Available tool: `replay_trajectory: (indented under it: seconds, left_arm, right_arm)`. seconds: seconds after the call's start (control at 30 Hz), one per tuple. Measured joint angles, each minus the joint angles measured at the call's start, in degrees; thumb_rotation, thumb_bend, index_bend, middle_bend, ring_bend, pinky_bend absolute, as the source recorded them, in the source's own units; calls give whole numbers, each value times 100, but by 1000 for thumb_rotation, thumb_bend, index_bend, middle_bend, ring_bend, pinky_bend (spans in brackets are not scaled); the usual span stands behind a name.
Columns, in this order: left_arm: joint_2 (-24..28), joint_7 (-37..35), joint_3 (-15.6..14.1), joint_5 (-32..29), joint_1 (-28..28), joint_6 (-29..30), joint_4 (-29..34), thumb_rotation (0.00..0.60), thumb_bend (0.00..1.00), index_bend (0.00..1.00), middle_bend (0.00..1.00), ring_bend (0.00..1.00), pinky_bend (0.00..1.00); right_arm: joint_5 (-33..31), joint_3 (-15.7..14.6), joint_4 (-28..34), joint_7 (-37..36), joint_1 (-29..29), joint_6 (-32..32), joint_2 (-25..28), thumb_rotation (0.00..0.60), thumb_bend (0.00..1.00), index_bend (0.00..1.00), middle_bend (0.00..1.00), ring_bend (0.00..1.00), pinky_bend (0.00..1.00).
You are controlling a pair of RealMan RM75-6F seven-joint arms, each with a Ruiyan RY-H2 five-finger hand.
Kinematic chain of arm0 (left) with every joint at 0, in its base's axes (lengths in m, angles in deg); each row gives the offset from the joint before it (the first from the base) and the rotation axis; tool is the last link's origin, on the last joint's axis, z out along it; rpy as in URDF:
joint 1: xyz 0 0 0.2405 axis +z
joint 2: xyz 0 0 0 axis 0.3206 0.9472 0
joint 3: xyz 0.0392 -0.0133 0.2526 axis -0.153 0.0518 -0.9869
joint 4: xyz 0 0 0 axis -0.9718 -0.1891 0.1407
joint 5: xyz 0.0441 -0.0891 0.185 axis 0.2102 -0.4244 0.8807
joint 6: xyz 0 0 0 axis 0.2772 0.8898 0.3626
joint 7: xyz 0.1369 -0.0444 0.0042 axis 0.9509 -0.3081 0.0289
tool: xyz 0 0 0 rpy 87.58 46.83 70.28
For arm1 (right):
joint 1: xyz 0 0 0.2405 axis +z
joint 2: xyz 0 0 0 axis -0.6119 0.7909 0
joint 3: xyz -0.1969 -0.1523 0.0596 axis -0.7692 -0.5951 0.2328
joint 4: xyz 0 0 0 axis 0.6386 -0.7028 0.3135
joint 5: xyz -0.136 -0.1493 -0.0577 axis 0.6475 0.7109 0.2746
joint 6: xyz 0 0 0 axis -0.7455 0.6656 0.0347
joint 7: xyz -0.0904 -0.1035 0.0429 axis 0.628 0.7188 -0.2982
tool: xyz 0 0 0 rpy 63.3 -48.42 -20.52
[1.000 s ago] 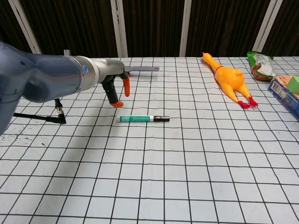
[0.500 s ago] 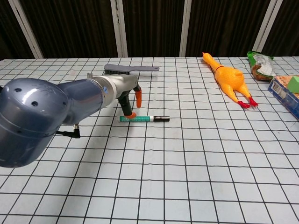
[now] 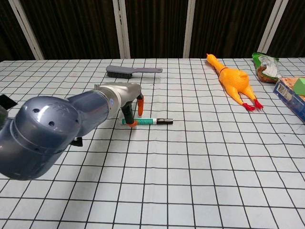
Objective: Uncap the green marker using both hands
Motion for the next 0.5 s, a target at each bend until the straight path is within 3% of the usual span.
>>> replay_trajectory:
  seconds: [0.5]
  left_arm:
    - [-172, 104, -8, 163, 51, -47, -204, 600, 494, 484, 14, 0, 0]
  right_arm:
    - [-49, -13, -155, -98, -2, -37, -72, 600, 109, 120, 0, 44, 36]
